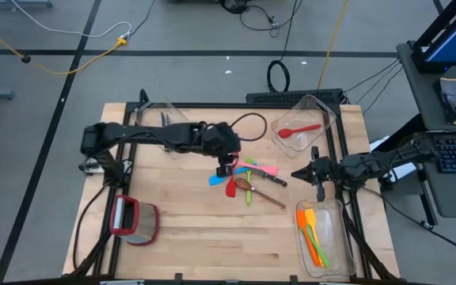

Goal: Pick & Place Kitchen Items
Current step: Put the red spatula into the bottom transparent bin

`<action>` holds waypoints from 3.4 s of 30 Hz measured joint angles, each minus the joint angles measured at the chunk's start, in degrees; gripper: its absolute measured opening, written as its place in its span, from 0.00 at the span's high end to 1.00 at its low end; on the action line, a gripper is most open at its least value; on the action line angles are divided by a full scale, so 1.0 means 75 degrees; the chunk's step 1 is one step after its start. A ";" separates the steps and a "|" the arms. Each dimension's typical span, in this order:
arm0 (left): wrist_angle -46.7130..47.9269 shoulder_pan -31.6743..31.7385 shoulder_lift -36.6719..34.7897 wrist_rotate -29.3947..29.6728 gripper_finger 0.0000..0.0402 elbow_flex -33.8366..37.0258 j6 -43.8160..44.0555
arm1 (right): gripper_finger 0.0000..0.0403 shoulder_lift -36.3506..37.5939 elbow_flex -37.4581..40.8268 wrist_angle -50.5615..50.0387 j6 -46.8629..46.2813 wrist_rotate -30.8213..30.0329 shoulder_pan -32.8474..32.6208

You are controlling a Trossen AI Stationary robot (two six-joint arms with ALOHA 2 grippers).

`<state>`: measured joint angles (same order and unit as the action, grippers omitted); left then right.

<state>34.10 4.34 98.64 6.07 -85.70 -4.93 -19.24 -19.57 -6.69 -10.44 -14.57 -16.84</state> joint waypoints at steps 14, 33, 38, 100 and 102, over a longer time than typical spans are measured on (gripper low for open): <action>0.0395 0.0458 0.1089 0.1116 0.69 -0.0281 -0.4583 | 1.00 0.0046 0.0000 0.0006 0.0054 0.0384 -0.0003; 0.0298 0.0459 0.1980 0.0491 0.69 -0.0281 -0.9976 | 1.00 0.0046 0.0000 0.0004 -0.0146 0.0387 -0.0003; 0.0426 0.0558 0.1972 0.0183 0.69 -0.0278 -1.0178 | 1.00 0.0046 0.0000 0.0008 -0.0143 0.0388 -0.0003; -0.0147 0.0790 0.2969 0.0066 0.69 -0.0266 -1.1703 | 1.00 0.0046 0.0000 -0.0001 -0.0513 0.0388 -0.0002; -0.0103 0.0790 0.2918 0.0213 0.69 -0.0266 -1.1710 | 1.00 0.0044 0.0000 -0.0001 -0.0507 0.0388 -0.0002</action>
<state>33.33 10.26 120.52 7.67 -87.70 -92.76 -18.91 -19.57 -6.70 -14.24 -11.66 -16.86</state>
